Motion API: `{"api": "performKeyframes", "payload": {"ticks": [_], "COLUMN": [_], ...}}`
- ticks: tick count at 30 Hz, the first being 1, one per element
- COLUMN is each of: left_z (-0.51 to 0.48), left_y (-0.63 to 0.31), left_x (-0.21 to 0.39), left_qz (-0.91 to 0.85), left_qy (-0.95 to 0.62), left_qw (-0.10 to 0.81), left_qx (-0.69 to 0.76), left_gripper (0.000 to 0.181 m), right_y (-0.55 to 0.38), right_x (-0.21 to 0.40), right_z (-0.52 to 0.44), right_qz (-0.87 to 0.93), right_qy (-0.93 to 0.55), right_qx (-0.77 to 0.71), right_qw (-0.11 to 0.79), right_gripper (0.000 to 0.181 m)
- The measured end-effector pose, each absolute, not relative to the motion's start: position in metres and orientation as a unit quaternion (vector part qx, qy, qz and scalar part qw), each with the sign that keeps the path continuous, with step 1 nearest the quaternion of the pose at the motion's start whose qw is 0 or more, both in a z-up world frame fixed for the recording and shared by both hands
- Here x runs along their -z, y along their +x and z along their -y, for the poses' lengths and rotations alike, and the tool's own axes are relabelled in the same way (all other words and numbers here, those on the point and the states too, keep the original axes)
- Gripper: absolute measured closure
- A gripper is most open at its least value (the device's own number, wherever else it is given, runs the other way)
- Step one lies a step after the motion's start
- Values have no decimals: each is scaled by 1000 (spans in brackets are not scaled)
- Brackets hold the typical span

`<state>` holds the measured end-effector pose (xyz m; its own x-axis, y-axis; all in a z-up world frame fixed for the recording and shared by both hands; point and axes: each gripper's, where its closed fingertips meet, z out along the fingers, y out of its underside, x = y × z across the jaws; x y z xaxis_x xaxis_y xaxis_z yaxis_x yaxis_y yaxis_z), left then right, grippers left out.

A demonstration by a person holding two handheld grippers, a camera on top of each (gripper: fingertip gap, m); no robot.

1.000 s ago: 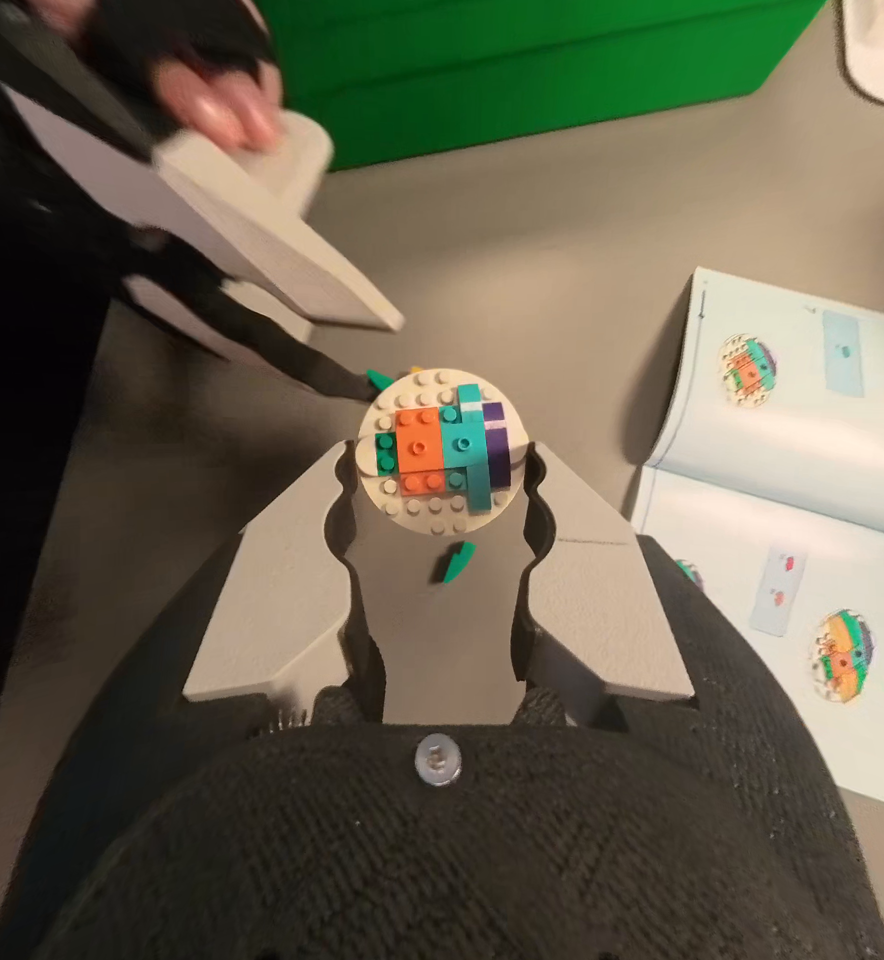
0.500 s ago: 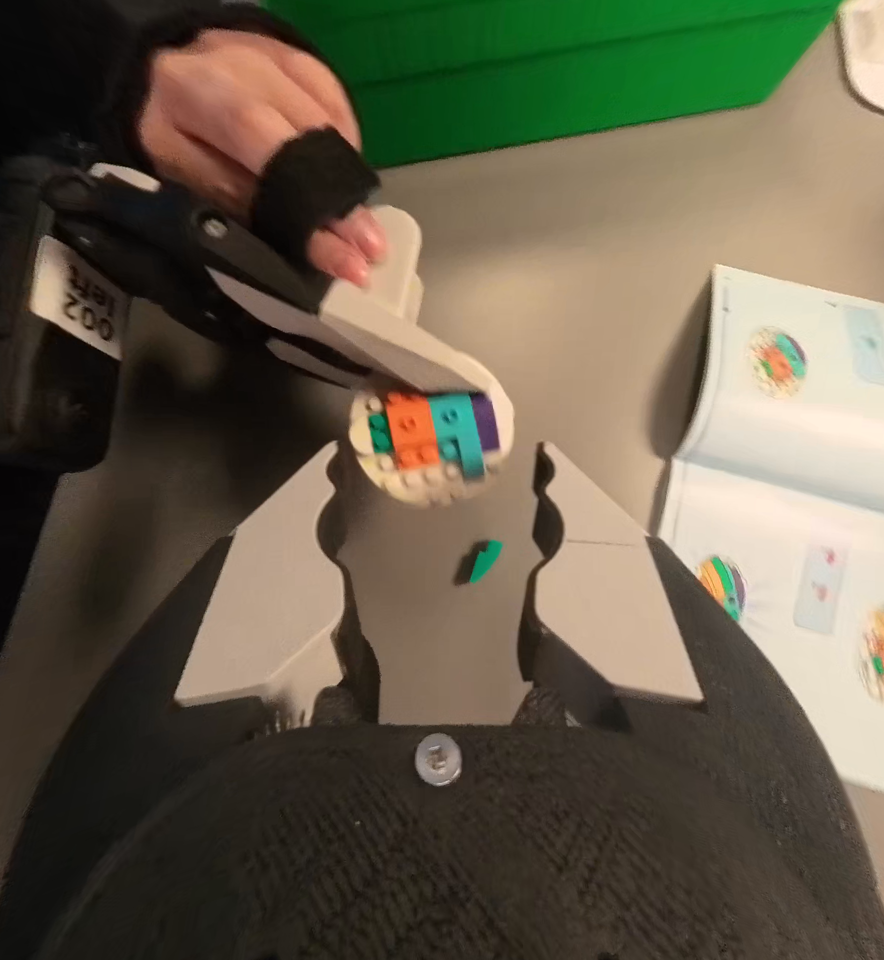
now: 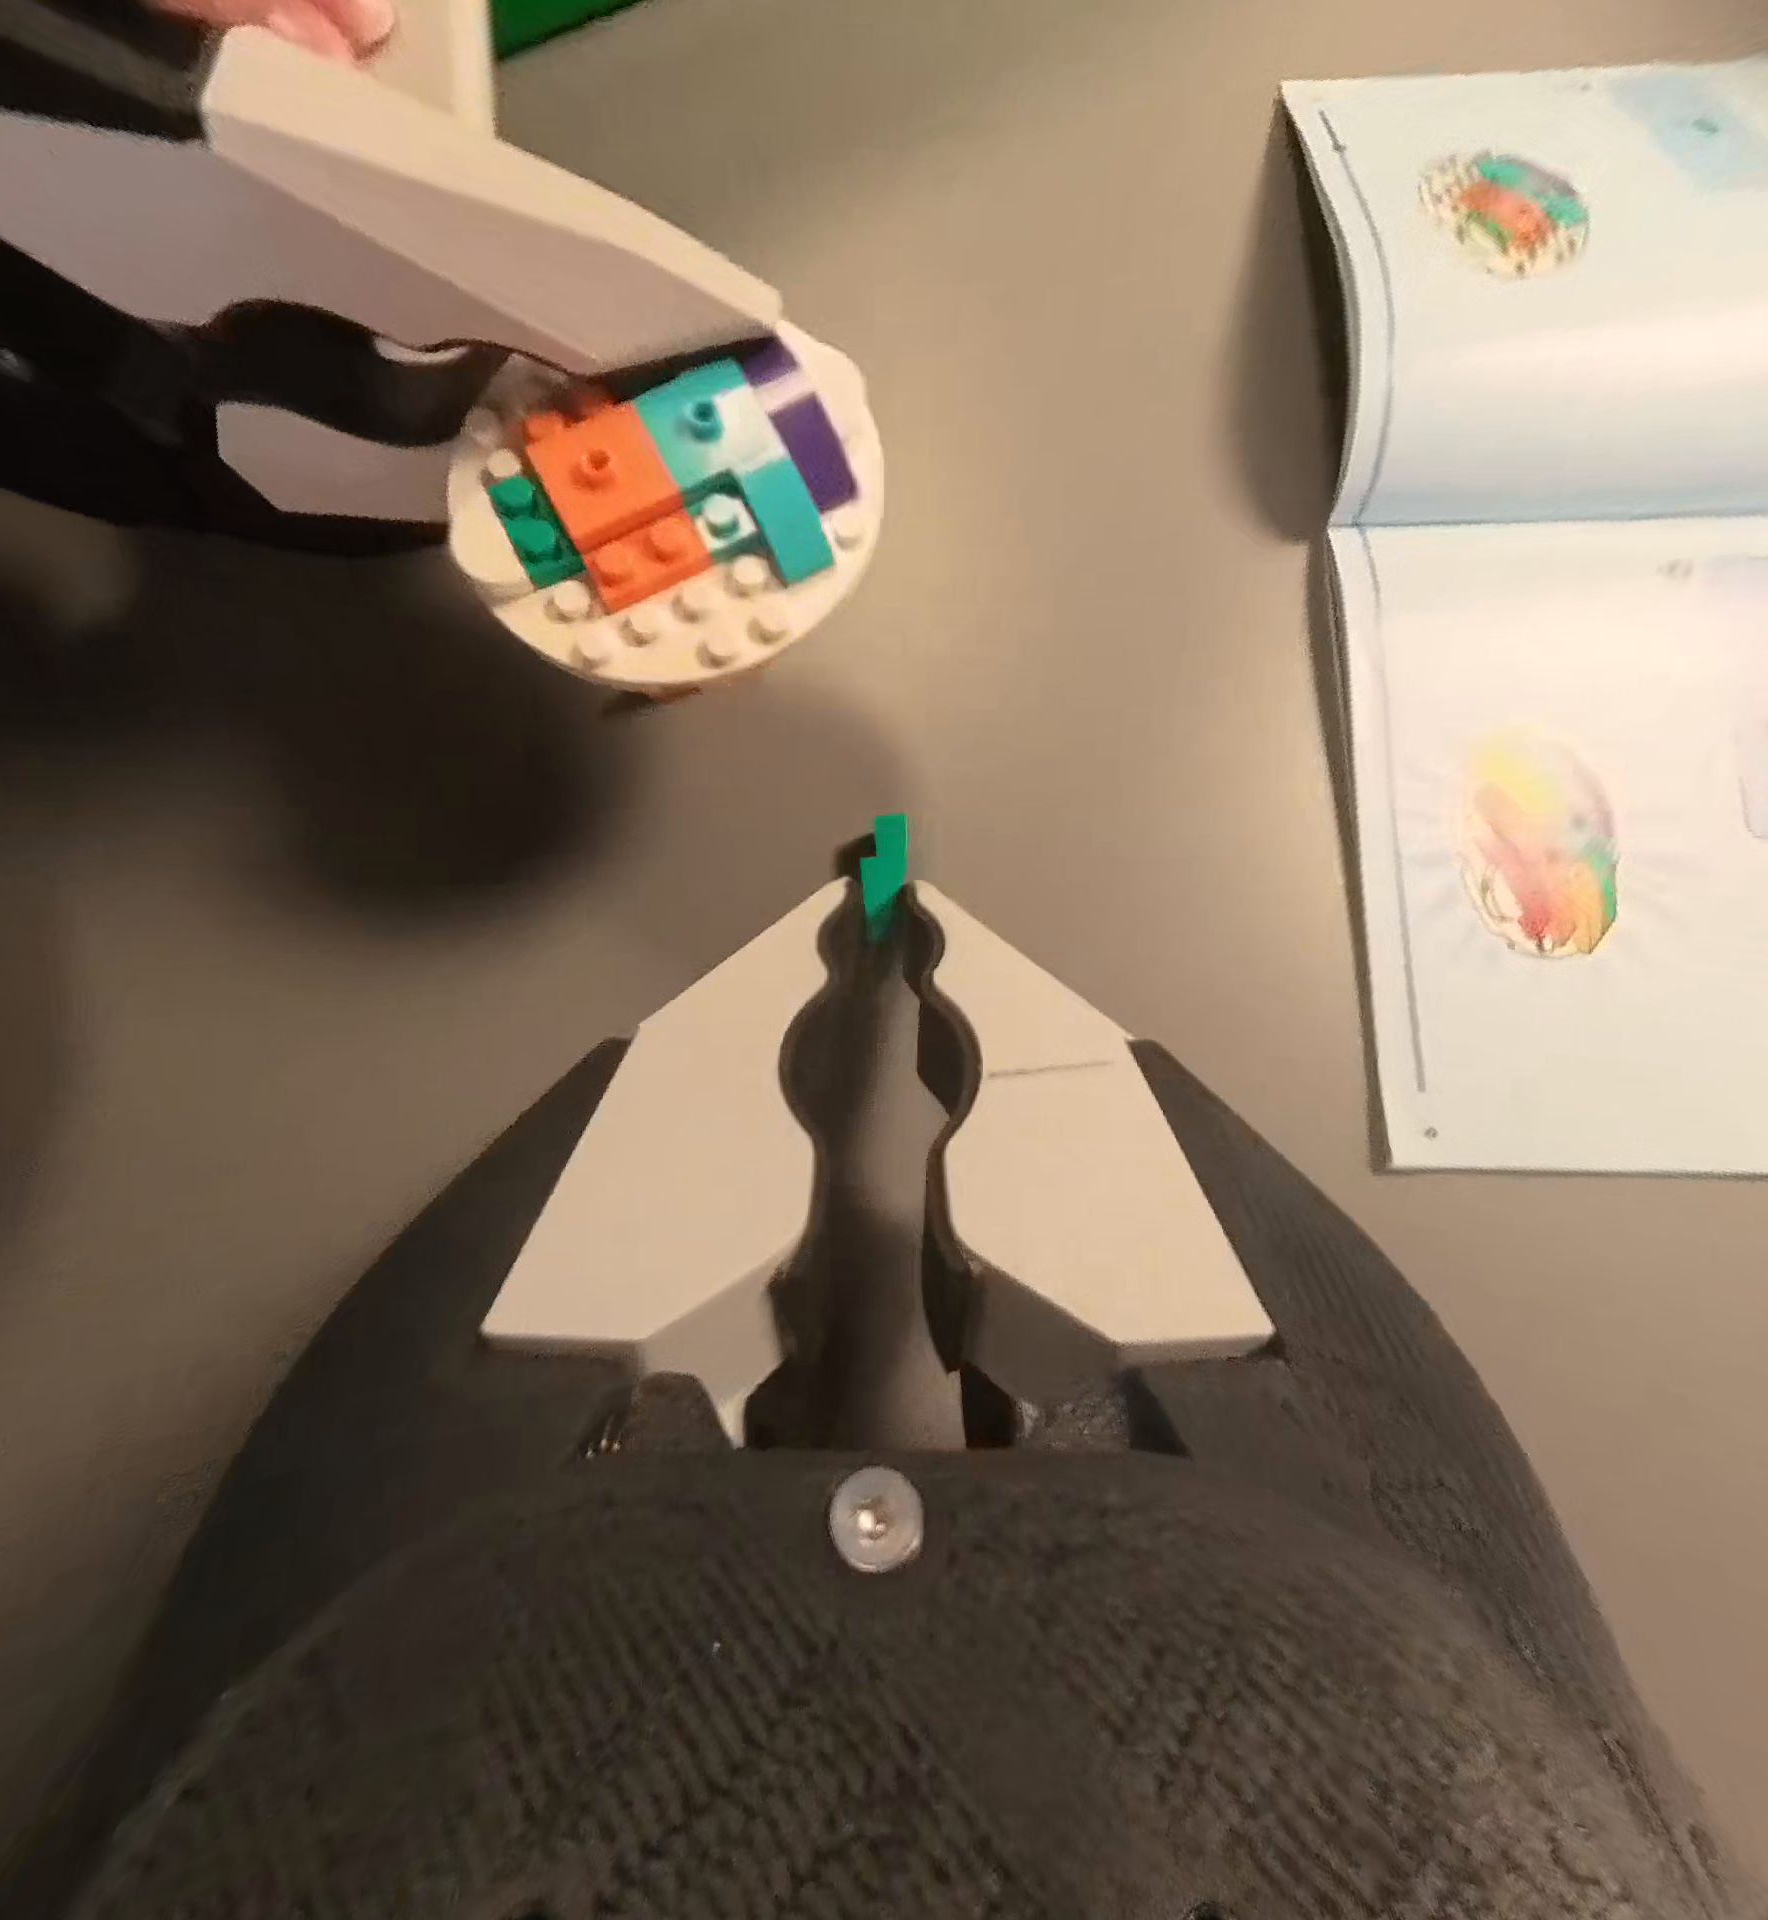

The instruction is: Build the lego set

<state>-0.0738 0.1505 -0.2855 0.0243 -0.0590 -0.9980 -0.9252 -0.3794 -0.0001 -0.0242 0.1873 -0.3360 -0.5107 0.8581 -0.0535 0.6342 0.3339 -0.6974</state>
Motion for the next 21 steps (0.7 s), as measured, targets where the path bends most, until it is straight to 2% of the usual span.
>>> {"api": "performKeyframes", "payload": {"ticks": [2, 6, 9, 13, 21], "left_z": [-150, -150, -149, -148, -146], "left_y": [-73, -70, -65, -62, -60], "left_x": [286, 284, 280, 275, 274], "left_qz": [-406, -401, -399, -394, -393], "left_qy": [-610, -619, -615, -612, -610], "left_qw": [386, 405, 424, 441, 448], "left_qx": [-560, -541, -532, -524, -522], "left_gripper": [173, 173, 173, 173, 173], "right_y": [-29, -38, -36, -32, -31], "right_x": [328, 281, 260, 263, 264], "right_z": [-187, -179, -169, -163, -155], "right_qz": [819, 831, 832, 839, 826], "right_qy": [-427, -277, -144, -36, 57], "right_qx": [-316, -266, -181, -66, 21], "right_qw": [217, 402, 504, 539, 560], "right_gripper": [176, 177, 176, 176, 175]}}
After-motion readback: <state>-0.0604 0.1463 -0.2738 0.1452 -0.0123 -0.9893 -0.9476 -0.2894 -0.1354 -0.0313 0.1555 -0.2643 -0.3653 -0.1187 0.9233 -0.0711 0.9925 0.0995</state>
